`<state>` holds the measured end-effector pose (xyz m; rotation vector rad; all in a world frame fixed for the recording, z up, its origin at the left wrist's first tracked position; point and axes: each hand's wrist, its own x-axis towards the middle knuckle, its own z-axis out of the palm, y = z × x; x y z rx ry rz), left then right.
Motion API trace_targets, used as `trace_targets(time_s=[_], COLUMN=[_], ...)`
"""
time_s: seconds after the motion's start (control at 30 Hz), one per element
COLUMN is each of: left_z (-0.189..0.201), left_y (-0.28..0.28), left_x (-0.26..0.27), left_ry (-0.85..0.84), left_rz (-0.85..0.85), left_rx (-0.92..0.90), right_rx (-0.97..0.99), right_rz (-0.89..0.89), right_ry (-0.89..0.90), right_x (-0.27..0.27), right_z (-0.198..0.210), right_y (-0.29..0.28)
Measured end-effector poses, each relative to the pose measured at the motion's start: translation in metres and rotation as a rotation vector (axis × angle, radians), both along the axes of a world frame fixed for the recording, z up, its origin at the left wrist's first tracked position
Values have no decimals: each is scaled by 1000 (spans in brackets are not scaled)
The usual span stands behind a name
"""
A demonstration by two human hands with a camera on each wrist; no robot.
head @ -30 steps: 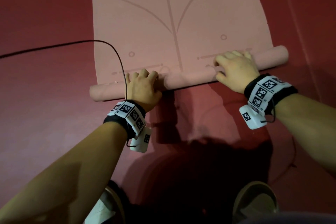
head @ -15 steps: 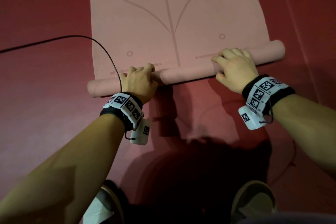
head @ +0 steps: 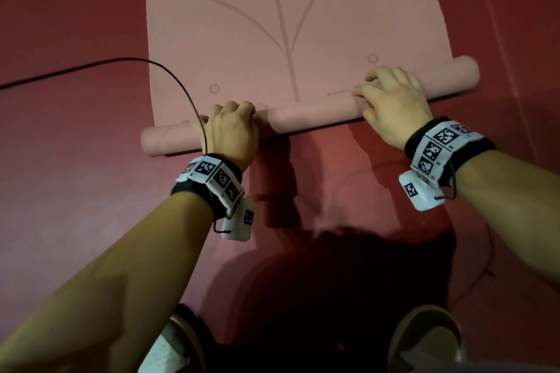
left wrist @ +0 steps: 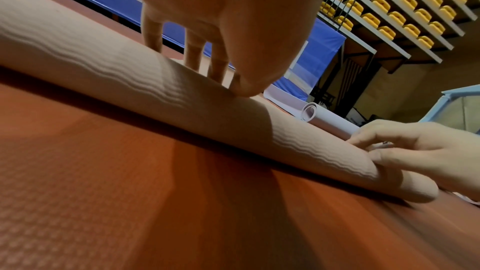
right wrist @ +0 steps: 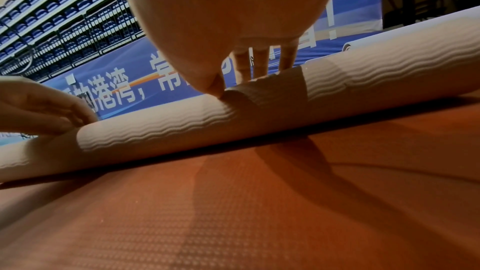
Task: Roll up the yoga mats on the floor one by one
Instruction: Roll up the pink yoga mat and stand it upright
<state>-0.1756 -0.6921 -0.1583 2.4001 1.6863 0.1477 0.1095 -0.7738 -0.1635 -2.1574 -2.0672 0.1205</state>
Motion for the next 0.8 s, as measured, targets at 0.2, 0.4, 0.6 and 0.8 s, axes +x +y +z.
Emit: trace_targets(time_s=[0.2,0.4,0.6,0.8], left_z=[-5,-16,-10,4], left_y=[-7,-10,8,28], left_x=[5,12,27,32], left_ry=[50,245,389,390], left_rz=[-67,-109,-93,-103], left_rx=[41,-87,-175,-261], right_rx=[25,-200,-510,-737], right_rz=[23,72,231,153], right_ry=[-36,-190,-416,-378], right_x=[-7,-10,1,-13], right_z=[-11,-10,26,40], right_y=[-6,5,34,70])
